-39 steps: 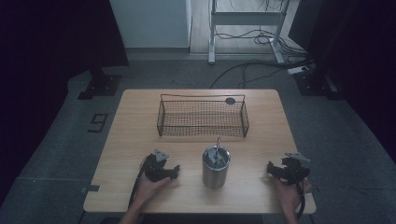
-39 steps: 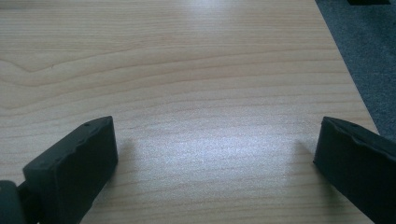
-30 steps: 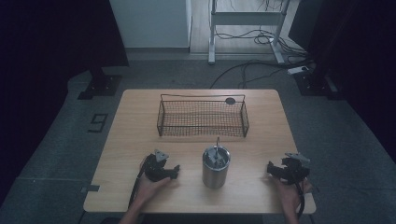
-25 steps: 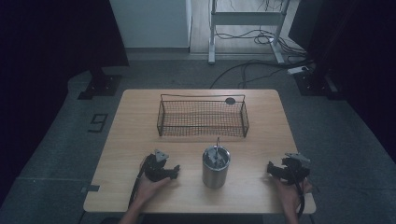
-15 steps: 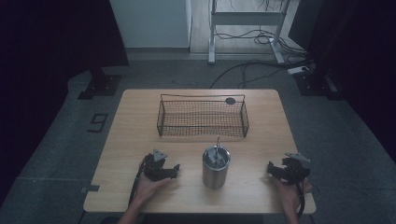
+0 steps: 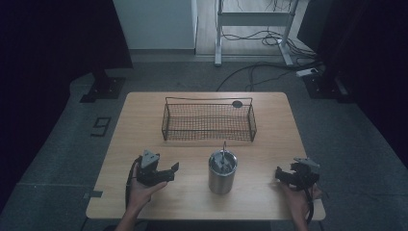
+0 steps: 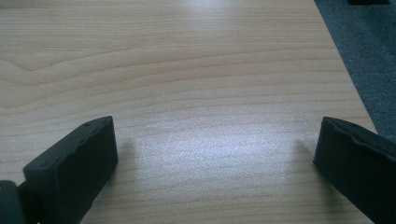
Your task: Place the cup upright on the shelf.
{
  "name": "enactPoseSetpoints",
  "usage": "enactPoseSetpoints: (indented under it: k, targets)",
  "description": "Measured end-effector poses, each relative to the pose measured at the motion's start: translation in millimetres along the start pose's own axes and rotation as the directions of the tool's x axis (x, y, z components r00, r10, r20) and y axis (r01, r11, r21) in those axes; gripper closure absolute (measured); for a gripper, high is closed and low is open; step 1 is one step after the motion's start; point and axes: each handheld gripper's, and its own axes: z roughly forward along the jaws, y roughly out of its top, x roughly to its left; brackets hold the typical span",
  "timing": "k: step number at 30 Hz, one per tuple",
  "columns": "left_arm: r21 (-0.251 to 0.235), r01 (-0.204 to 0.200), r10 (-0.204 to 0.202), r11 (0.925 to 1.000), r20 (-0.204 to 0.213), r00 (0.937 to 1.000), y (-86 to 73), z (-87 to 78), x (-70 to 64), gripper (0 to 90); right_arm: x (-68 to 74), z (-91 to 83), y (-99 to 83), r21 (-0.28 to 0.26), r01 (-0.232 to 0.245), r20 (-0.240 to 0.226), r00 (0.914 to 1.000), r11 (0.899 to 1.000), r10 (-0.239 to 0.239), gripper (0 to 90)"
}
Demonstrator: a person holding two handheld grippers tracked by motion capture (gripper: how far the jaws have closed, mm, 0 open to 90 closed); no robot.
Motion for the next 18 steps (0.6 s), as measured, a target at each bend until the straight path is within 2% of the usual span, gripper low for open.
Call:
enactPoseSetpoints:
  k: [3,6,10,18]
  targets:
    - [-0.002,0.011,-0.011,0.9999,0.029,0.9995,4.3,-5.0,0.3,14.7,0.3,0.0,-0.3,-0.003,-0.005,0.003,1.0,1.0,0.005,0.0]
    - [0.004,-0.001,0.001,1.0,0.051,0.9987,8.7,-9.2,-2.2,14.9,0.4,-0.4,-0.6,-0.002,-0.01,0.004,0.9999,1.0,0.01,0.0]
    - [-0.011,-0.015,0.016,0.9998,0.087,0.9961,13.3,-14.7,-9.0,14.8,0.0,-0.8,-1.0,-0.003,-0.009,0.005,0.9999,1.0,0.009,0.0]
    - [-0.005,-0.036,0.037,0.9993,0.128,0.991,17.5,-9.2,-27.3,13.3,0.0,-0.8,-1.0,-0.002,-0.009,0.005,0.9999,1.0,0.009,0.0]
